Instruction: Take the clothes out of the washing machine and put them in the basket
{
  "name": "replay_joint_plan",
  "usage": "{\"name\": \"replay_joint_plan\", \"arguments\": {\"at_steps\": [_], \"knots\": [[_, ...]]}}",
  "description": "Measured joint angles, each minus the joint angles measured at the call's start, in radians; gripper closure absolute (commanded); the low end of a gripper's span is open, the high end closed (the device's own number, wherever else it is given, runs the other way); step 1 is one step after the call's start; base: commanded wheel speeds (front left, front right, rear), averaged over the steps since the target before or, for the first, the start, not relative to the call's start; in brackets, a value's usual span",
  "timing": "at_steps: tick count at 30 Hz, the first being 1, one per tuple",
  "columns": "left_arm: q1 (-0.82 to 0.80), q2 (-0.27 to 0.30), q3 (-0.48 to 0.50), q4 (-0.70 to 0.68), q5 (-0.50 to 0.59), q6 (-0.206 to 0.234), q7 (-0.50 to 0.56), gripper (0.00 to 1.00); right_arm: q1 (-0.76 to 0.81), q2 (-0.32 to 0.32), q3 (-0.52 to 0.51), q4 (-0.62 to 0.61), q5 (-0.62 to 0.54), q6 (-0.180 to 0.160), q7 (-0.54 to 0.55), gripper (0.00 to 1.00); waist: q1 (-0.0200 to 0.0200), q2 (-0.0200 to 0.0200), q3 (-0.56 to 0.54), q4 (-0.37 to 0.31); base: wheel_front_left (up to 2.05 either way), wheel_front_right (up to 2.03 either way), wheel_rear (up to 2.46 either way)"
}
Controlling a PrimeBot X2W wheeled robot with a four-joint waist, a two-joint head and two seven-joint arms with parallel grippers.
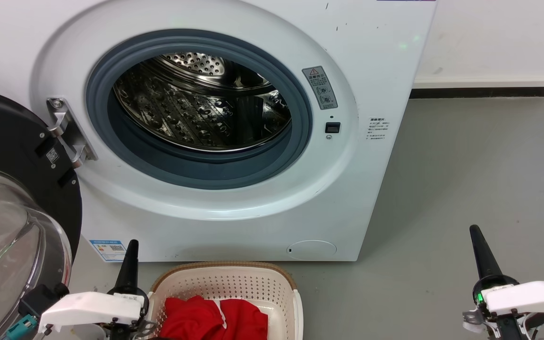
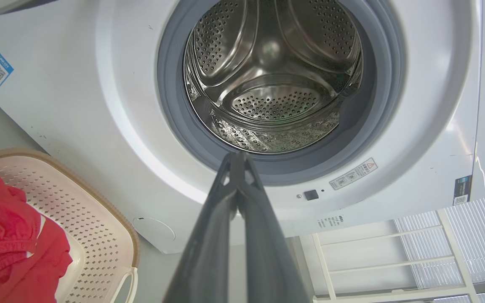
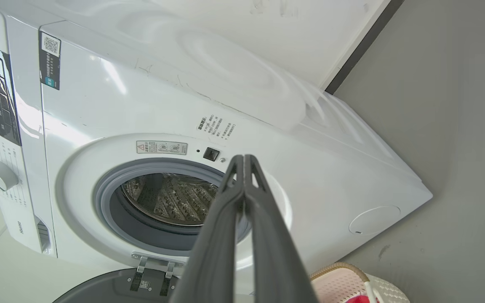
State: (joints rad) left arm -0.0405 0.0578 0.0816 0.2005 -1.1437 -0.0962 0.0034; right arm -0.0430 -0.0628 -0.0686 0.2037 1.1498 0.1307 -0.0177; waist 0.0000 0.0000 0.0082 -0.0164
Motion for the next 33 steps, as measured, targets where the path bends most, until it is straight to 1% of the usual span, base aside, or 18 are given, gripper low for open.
{"name": "replay_joint_plan", "arguments": {"at_steps": [16, 33], "knots": [[-0.022, -0.002, 0.012, 0.016, -0.157, -0.010, 0.038, 1.00, -0.018, 0.000, -0.009, 0.014, 0.162, 0.000, 0.038, 1.00, 0.0000, 0.0000, -0.002, 0.005, 0.00, 0.00, 0.00], [-0.043, -0.004, 0.021, 0.029, -0.305, -0.020, 0.073, 1.00, -0.038, 0.000, -0.018, 0.026, 0.310, 0.000, 0.077, 1.00, 0.0000, 0.0000, -0.003, 0.010, 0.00, 0.00, 0.00]]}}
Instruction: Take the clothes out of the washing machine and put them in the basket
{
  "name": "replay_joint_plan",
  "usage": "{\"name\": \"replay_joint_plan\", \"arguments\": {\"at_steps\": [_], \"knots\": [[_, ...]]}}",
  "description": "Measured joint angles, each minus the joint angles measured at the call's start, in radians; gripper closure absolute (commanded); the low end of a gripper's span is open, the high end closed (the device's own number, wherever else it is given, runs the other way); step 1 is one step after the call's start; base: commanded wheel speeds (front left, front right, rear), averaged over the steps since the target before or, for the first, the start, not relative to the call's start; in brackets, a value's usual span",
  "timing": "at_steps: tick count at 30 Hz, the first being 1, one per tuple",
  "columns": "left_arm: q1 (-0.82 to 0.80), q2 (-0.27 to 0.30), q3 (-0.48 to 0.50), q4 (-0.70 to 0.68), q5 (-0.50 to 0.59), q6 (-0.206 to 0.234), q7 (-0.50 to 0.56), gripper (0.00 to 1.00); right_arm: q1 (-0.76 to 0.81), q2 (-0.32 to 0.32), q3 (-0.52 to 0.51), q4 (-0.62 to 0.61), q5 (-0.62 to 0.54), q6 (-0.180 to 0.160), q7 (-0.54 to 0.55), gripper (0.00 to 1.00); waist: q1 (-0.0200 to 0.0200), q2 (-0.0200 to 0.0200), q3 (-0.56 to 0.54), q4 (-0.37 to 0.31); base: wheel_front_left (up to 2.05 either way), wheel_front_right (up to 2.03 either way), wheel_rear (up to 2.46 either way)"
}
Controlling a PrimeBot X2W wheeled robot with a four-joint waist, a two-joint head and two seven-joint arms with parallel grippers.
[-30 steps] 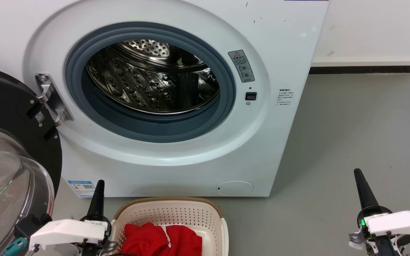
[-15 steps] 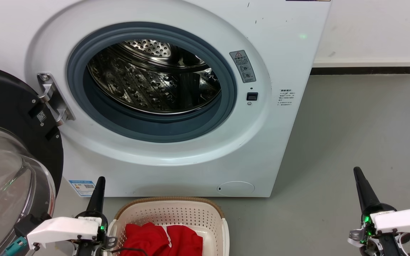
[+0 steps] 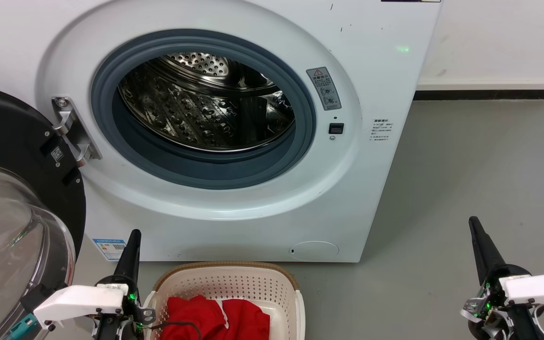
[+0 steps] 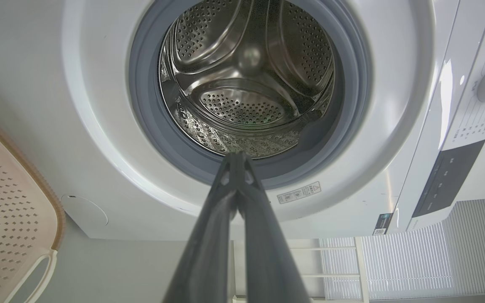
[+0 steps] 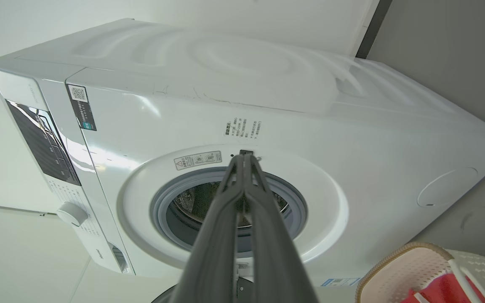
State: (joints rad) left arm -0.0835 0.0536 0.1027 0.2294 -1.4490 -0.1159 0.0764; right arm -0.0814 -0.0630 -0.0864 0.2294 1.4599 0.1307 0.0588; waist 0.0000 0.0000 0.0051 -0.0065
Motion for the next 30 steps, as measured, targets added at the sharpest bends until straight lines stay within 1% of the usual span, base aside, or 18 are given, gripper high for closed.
{"name": "replay_joint_plan", "arguments": {"at_steps": [21, 30], "knots": [[-0.021, -0.002, 0.010, 0.016, -0.156, -0.013, 0.037, 1.00, -0.018, 0.000, -0.010, 0.013, 0.158, 0.000, 0.040, 1.00, 0.0000, 0.0000, -0.002, 0.006, 0.00, 0.00, 0.00], [-0.023, -0.002, 0.011, 0.017, -0.163, -0.013, 0.038, 1.00, -0.021, 0.001, -0.012, 0.014, 0.165, 0.000, 0.044, 1.00, 0.0000, 0.0000, -0.002, 0.007, 0.00, 0.00, 0.00]]}}
